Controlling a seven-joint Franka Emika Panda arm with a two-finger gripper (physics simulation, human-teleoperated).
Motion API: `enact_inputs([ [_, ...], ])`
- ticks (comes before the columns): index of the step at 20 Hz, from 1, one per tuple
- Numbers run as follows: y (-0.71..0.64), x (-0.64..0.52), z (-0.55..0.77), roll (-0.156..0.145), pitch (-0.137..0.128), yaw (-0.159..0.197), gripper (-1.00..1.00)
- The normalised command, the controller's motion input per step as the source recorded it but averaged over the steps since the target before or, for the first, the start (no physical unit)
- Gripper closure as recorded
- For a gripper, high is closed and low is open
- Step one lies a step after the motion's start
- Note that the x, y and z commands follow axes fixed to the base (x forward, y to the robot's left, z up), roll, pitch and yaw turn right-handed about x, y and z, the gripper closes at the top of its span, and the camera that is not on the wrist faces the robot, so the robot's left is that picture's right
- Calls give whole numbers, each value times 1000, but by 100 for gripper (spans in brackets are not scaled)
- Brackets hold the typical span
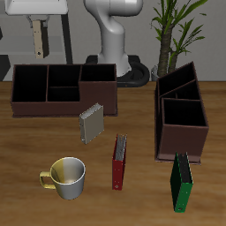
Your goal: Place the right yellow book into the back desk caddy's back compartment and place the green book into the left desk caddy's back compartment and place the left yellow book into the left desk caddy's left compartment
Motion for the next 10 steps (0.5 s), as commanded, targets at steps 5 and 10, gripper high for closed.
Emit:
enact_inputs([
  [5,-141,-303,-87,-6,31,72,100],
  [10,8,-225,143,24,-13,143,100],
])
